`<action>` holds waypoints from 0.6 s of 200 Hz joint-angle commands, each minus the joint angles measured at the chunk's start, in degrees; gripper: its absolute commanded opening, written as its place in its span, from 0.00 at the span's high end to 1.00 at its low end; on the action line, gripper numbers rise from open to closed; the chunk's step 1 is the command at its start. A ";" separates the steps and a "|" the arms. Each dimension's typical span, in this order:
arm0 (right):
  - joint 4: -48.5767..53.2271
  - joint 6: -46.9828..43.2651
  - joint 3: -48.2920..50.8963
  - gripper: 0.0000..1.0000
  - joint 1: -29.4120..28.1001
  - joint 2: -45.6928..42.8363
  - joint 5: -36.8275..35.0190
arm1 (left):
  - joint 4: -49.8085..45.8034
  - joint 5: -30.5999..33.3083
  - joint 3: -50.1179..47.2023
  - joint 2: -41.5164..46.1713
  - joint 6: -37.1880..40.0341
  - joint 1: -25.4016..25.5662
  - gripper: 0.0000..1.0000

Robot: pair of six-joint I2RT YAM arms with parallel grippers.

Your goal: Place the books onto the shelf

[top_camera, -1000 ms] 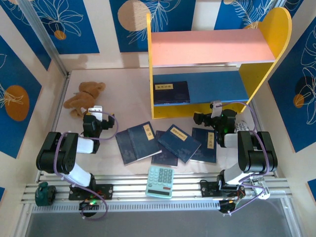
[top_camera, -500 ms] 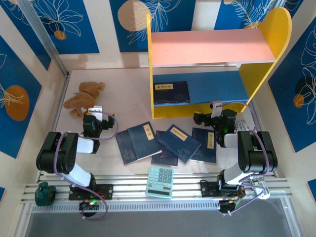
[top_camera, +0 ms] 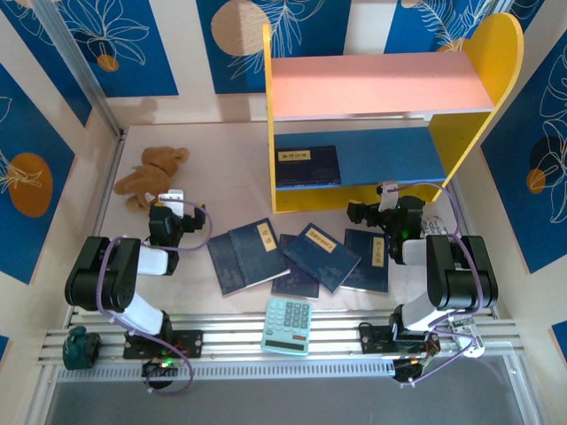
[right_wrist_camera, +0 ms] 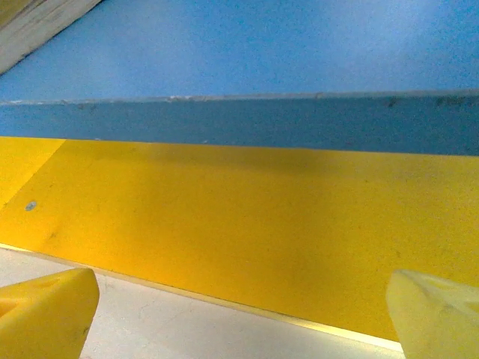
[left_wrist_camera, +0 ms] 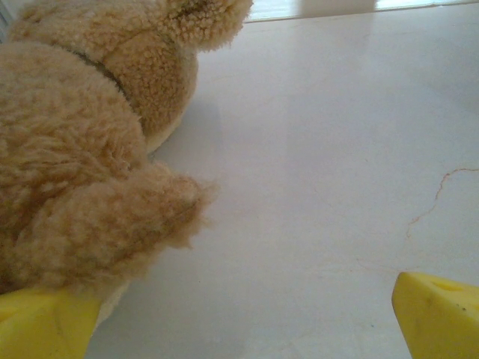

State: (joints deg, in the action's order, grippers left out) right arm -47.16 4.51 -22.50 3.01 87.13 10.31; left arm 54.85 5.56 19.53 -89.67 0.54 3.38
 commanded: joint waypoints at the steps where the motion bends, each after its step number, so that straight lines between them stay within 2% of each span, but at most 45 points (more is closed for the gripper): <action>1: -1.27 -1.09 -0.19 0.01 -0.19 -0.02 -0.46 | 1.10 -0.29 0.69 0.11 0.08 -0.48 0.00; 28: -1.26 -1.04 -0.16 0.01 -0.19 -0.03 -0.74 | 0.96 -0.12 0.74 0.18 0.17 -0.48 0.00; 42: 3.15 1.84 -2.18 0.01 -0.43 -0.63 -8.71 | -0.33 -0.61 1.22 0.62 0.42 -0.39 0.00; 59: 3.72 1.68 -2.46 0.01 -0.24 -1.55 -7.44 | -10.46 -1.16 5.17 4.01 0.85 -0.30 0.00; 69: 8.48 2.03 -4.34 0.01 -0.28 -3.24 -8.50 | -18.04 -0.54 8.30 6.53 1.13 -0.05 0.00; 80: 15.68 1.74 -7.27 0.01 -0.28 -5.39 -8.40 | -25.87 3.30 12.10 9.16 0.34 0.47 0.00; 93: 23.01 1.55 -10.30 0.00 -0.54 -8.28 -8.61 | -34.05 6.92 15.63 12.75 -4.57 0.70 0.00; 120: 29.35 1.74 -11.69 0.01 -2.75 -16.23 -11.69 | -43.87 7.81 20.67 18.98 -13.51 1.31 0.00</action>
State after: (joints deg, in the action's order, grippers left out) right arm -25.69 6.52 -31.92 2.15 77.58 2.07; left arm 25.34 10.24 35.59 -75.64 -4.47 3.77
